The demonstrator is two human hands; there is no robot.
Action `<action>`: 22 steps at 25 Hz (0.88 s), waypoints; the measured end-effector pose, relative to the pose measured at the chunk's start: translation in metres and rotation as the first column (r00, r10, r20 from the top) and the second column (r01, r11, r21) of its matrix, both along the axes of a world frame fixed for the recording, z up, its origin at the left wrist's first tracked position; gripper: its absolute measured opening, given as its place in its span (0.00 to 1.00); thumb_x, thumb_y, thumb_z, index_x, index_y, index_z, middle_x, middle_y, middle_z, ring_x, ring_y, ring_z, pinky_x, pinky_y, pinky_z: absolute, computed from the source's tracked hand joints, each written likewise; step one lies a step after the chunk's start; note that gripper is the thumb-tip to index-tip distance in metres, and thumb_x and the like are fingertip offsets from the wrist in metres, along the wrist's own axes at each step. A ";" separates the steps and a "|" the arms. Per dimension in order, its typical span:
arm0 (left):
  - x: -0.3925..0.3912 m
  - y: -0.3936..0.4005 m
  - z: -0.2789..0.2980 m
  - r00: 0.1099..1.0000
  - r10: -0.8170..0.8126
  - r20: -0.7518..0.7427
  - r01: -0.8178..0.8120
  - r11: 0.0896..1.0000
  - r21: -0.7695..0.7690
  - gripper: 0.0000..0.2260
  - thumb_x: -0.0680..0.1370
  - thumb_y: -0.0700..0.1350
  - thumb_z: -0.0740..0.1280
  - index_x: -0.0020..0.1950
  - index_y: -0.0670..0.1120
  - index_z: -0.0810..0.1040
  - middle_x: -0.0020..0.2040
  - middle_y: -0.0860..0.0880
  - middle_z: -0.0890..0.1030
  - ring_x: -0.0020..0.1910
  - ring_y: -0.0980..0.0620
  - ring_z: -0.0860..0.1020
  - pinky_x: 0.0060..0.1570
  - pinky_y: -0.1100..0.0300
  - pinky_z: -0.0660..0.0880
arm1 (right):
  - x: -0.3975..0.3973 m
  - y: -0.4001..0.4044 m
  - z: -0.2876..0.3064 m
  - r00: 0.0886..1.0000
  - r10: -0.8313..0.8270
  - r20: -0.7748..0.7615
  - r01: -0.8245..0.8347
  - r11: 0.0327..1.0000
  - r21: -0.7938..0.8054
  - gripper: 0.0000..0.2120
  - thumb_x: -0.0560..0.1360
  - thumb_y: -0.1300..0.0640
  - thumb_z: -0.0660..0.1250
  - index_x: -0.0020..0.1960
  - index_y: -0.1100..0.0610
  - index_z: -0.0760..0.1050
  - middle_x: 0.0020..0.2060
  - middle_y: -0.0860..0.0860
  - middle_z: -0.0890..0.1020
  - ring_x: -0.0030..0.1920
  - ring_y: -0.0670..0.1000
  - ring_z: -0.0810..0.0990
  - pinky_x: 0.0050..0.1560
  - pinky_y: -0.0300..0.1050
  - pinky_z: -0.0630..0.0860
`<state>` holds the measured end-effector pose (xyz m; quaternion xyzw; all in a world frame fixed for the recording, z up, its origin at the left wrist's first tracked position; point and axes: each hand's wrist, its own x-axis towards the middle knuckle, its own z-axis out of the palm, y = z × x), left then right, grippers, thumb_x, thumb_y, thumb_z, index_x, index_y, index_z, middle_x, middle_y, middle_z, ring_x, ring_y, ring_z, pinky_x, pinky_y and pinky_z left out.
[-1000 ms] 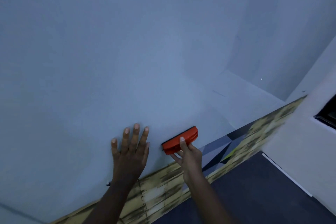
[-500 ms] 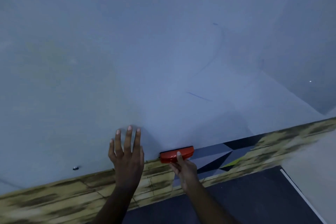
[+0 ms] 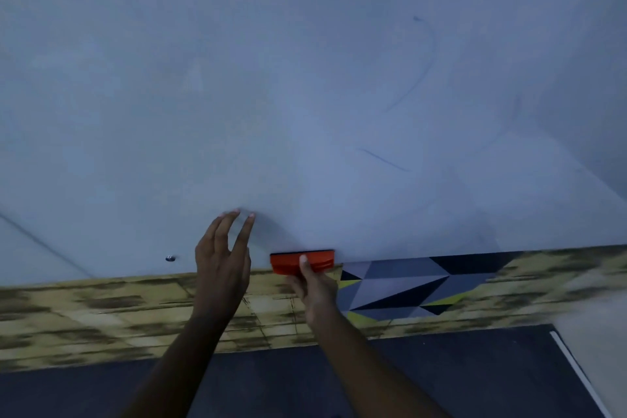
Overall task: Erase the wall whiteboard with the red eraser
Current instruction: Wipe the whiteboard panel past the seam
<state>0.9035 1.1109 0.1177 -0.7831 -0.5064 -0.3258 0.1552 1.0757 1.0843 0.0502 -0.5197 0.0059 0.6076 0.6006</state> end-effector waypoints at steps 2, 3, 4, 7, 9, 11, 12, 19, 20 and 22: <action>0.003 -0.001 0.004 0.999 0.003 0.038 -0.002 0.999 -0.049 0.26 0.80 0.37 0.66 0.79 0.42 0.72 0.75 0.38 0.71 0.73 0.35 0.71 0.57 0.39 0.75 | 0.031 -0.005 0.018 0.990 -0.079 0.114 0.084 0.996 -0.040 0.17 0.75 0.53 0.78 0.51 0.65 0.79 0.46 0.61 0.85 0.35 0.51 0.83 0.30 0.40 0.79; 0.006 -0.002 0.005 0.999 0.001 0.051 0.002 0.998 -0.057 0.26 0.80 0.38 0.66 0.79 0.42 0.72 0.74 0.38 0.72 0.73 0.36 0.71 0.56 0.39 0.75 | 0.046 -0.006 0.028 0.980 -0.113 0.161 0.125 0.990 -0.062 0.17 0.75 0.51 0.77 0.50 0.64 0.78 0.43 0.61 0.84 0.31 0.50 0.80 0.26 0.39 0.76; 0.010 -0.002 0.007 0.998 -0.011 0.056 0.014 0.998 -0.056 0.25 0.80 0.38 0.66 0.79 0.42 0.72 0.74 0.39 0.73 0.72 0.36 0.72 0.57 0.40 0.74 | 0.059 -0.007 0.038 0.969 -0.161 0.187 0.175 0.983 -0.060 0.17 0.76 0.50 0.76 0.50 0.64 0.78 0.43 0.61 0.83 0.31 0.51 0.79 0.26 0.39 0.75; 0.015 -0.001 0.017 0.997 -0.077 0.031 0.078 0.996 -0.035 0.25 0.80 0.40 0.67 0.78 0.42 0.73 0.74 0.38 0.73 0.74 0.35 0.72 0.60 0.39 0.73 | 0.074 -0.007 0.081 0.903 -0.369 0.221 0.362 0.929 0.072 0.17 0.77 0.49 0.75 0.53 0.64 0.81 0.46 0.58 0.86 0.41 0.54 0.85 0.34 0.43 0.82; 0.017 0.004 0.026 0.995 -0.101 0.023 0.102 0.995 -0.012 0.25 0.80 0.41 0.67 0.78 0.40 0.73 0.75 0.38 0.72 0.74 0.35 0.72 0.62 0.39 0.73 | 0.066 -0.001 0.104 0.849 -0.426 0.311 0.395 0.904 0.161 0.16 0.78 0.46 0.74 0.53 0.60 0.83 0.46 0.56 0.86 0.47 0.55 0.86 0.39 0.45 0.84; 0.021 0.007 0.034 0.993 -0.115 0.015 0.114 0.993 0.026 0.25 0.80 0.42 0.68 0.78 0.39 0.73 0.75 0.38 0.72 0.75 0.35 0.71 0.63 0.39 0.72 | 0.049 0.003 0.120 0.810 -0.434 0.393 0.371 0.900 0.229 0.13 0.77 0.44 0.74 0.50 0.55 0.83 0.43 0.52 0.86 0.45 0.52 0.86 0.40 0.46 0.84; 0.024 0.009 0.037 0.994 -0.112 0.016 0.112 0.993 0.044 0.25 0.80 0.42 0.68 0.78 0.39 0.73 0.75 0.38 0.72 0.75 0.36 0.71 0.63 0.39 0.72 | 0.040 0.005 0.126 0.805 -0.425 0.414 0.350 0.904 0.247 0.13 0.77 0.44 0.74 0.50 0.54 0.83 0.42 0.52 0.86 0.44 0.52 0.86 0.40 0.47 0.85; 0.028 0.007 0.025 0.996 -0.029 0.079 0.028 0.999 0.016 0.33 0.78 0.38 0.73 0.82 0.45 0.68 0.79 0.39 0.66 0.76 0.36 0.68 0.61 0.38 0.72 | 0.061 -0.006 0.110 0.844 -0.392 0.366 0.328 0.917 0.227 0.13 0.76 0.48 0.76 0.52 0.57 0.84 0.46 0.55 0.87 0.48 0.54 0.87 0.42 0.50 0.86; 0.026 0.005 0.017 0.996 -0.007 0.086 0.008 1.000 -0.009 0.35 0.77 0.38 0.74 0.83 0.45 0.67 0.79 0.39 0.65 0.76 0.35 0.68 0.61 0.37 0.73 | 0.068 -0.008 0.102 0.842 -0.399 0.364 0.340 0.915 0.218 0.14 0.76 0.49 0.76 0.54 0.58 0.84 0.47 0.55 0.87 0.49 0.55 0.87 0.42 0.50 0.86; 0.024 0.003 -0.001 0.995 0.028 0.094 -0.023 0.998 -0.057 0.39 0.74 0.36 0.77 0.83 0.44 0.66 0.79 0.37 0.64 0.76 0.33 0.67 0.63 0.35 0.73 | 0.080 -0.009 0.082 0.829 -0.408 0.382 0.344 0.911 0.228 0.14 0.77 0.50 0.75 0.57 0.59 0.83 0.50 0.55 0.86 0.51 0.56 0.86 0.41 0.49 0.86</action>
